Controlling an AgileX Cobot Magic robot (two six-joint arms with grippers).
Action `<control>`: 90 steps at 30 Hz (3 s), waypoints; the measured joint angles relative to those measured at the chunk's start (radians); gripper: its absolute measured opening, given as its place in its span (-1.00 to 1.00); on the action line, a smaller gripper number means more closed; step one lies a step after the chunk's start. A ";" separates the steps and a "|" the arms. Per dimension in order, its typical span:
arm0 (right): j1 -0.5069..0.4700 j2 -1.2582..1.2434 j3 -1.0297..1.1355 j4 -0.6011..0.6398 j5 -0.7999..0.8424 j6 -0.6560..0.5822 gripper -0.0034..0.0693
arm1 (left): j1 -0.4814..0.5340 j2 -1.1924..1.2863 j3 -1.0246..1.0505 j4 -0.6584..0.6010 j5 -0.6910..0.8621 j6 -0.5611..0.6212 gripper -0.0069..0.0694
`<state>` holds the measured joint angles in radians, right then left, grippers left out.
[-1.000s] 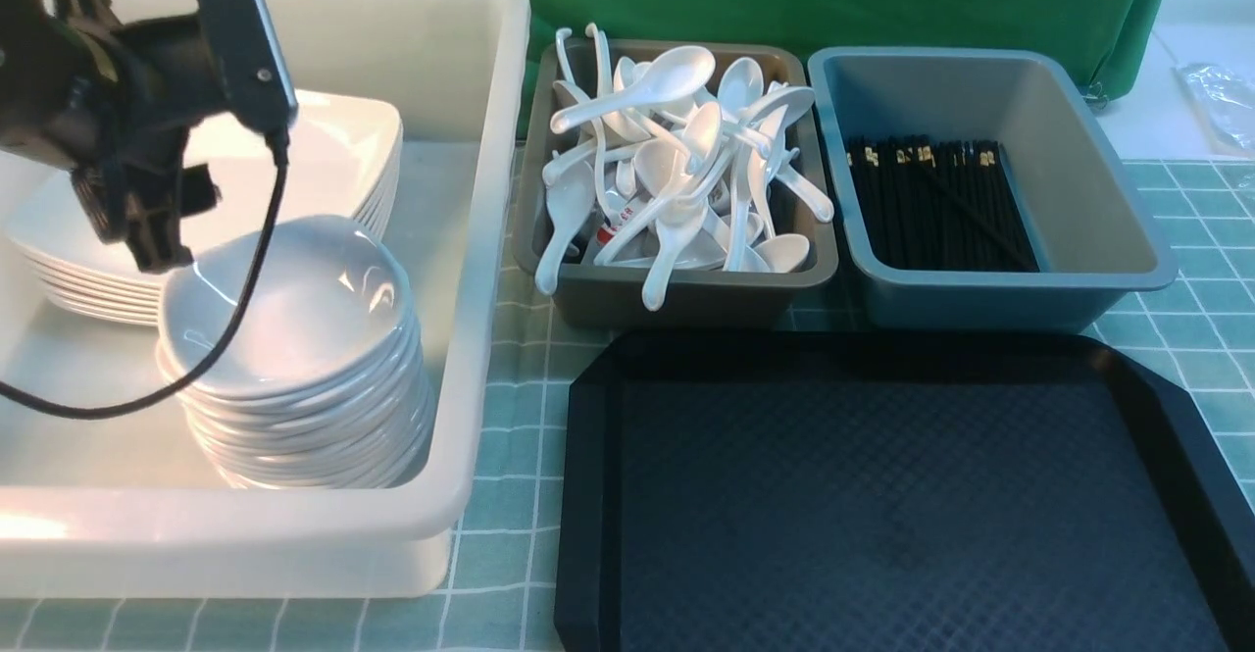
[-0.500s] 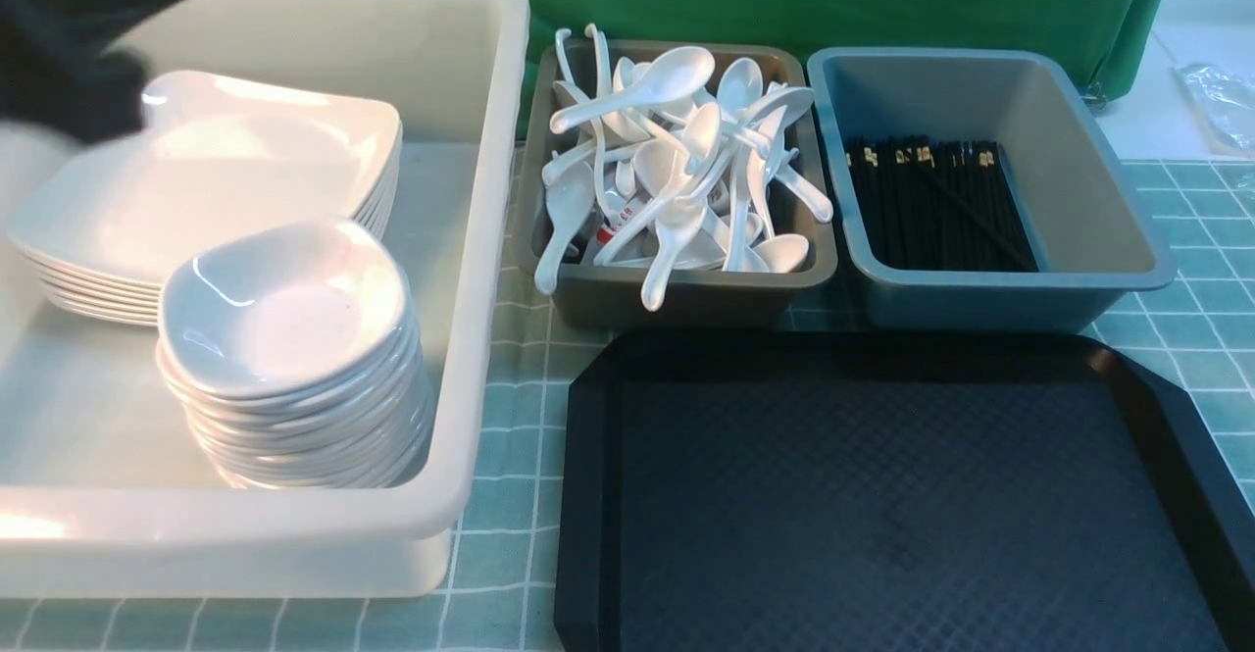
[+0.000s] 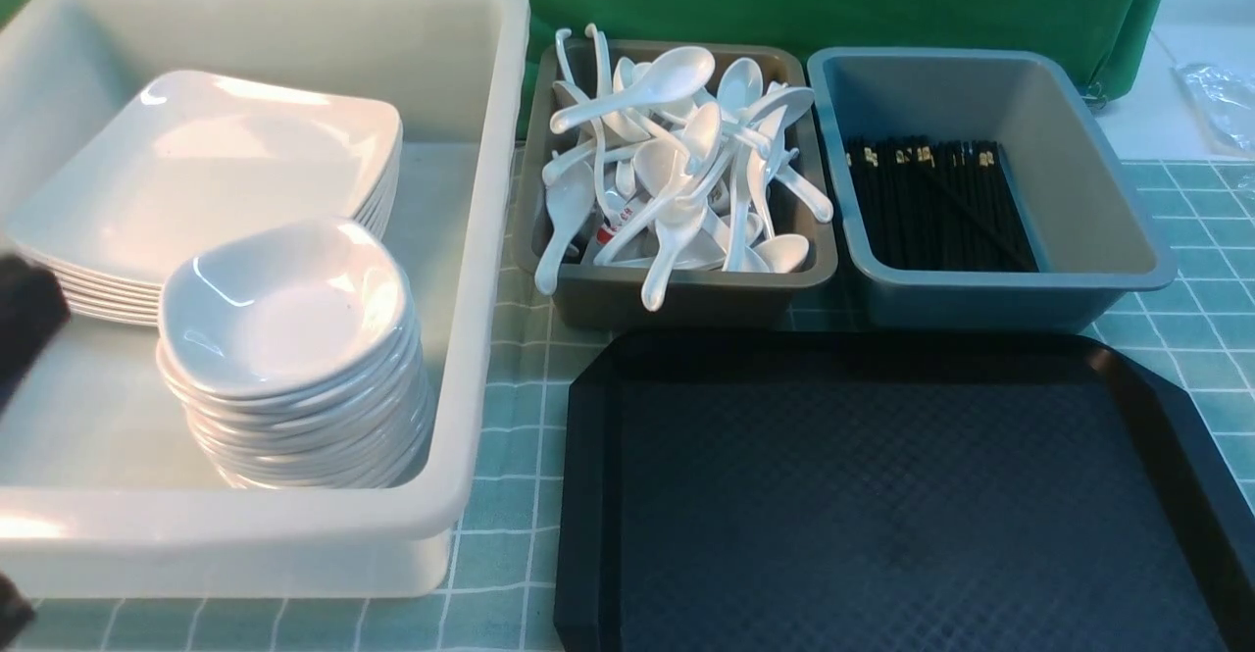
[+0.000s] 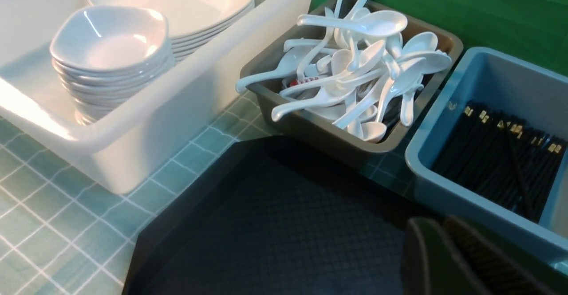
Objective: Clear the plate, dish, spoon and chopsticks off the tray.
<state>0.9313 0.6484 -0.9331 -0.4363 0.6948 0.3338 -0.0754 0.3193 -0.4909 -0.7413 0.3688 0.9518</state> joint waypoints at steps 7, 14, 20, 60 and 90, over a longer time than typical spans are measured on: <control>0.000 0.000 0.000 0.000 0.000 0.000 -0.57 | 0.000 -0.004 0.082 0.125 0.034 0.004 -0.79; -0.120 -0.015 0.000 0.008 -0.001 0.003 -0.53 | 0.000 -0.004 0.086 0.183 0.036 0.007 -0.79; -0.397 -0.120 0.081 0.150 -0.060 -0.091 -0.83 | 0.000 -0.004 0.087 0.190 0.036 0.007 -0.79; -0.838 -0.647 0.939 0.416 -0.450 -0.428 -0.81 | 0.000 -0.005 0.087 0.190 0.037 0.009 -0.79; -0.838 -0.648 0.939 0.417 -0.449 -0.424 -0.67 | 0.188 -0.317 0.496 0.604 -0.127 -0.878 -0.79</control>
<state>0.0932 0.0000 0.0055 -0.0189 0.2453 -0.0905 0.1128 0.0024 0.0054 -0.1375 0.2419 0.0735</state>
